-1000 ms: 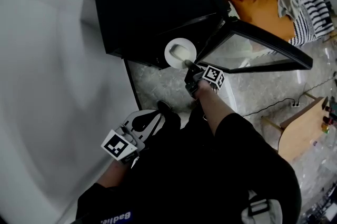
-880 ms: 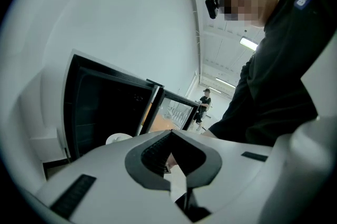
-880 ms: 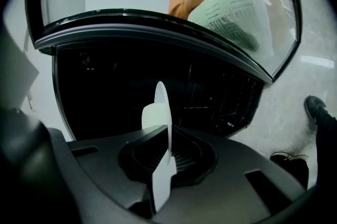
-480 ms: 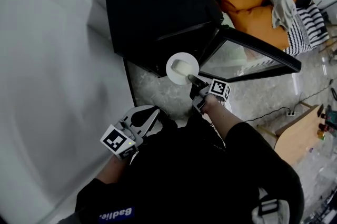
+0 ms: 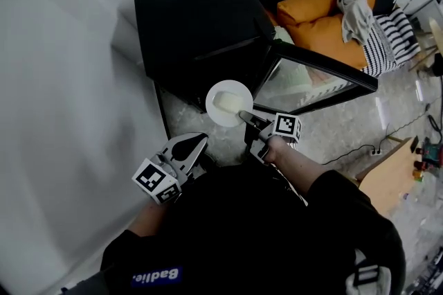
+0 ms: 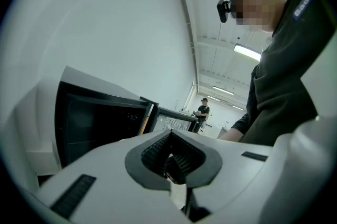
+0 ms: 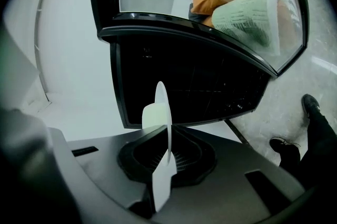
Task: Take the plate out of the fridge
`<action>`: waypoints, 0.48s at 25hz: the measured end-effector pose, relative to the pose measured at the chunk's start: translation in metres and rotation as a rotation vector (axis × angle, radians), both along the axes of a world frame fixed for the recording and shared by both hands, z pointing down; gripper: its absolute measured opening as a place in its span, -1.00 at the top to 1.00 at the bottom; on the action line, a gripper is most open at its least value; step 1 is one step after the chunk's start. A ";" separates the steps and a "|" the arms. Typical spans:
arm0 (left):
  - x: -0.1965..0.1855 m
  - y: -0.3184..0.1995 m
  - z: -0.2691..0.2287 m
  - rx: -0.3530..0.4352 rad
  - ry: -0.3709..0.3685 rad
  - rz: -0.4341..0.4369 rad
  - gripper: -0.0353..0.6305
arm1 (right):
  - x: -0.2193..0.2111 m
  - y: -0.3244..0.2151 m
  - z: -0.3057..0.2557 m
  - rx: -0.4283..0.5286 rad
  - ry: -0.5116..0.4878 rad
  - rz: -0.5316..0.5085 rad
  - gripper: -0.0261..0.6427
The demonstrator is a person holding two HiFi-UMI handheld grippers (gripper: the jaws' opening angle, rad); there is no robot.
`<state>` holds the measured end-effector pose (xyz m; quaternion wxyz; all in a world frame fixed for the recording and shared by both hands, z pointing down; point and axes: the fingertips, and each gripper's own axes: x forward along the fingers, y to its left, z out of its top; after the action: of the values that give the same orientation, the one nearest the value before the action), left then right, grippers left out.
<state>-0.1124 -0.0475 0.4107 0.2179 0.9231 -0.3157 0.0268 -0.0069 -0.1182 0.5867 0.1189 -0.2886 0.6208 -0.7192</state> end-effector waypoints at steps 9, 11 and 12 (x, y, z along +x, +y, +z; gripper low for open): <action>0.021 -0.009 -0.004 0.032 0.009 0.057 0.88 | 0.018 -0.003 -0.061 0.023 -0.058 0.072 0.87; 0.025 -0.011 -0.004 0.026 0.009 0.061 0.88 | 0.020 -0.003 -0.075 0.033 -0.074 0.081 0.87; 0.026 -0.012 -0.004 0.027 0.008 0.064 0.88 | 0.022 -0.003 -0.082 0.038 -0.080 0.083 0.87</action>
<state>-0.0860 -0.0592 0.4068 0.2056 0.9357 -0.2856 0.0257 0.0147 -0.1217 0.5050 0.1788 -0.2828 0.6167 -0.7125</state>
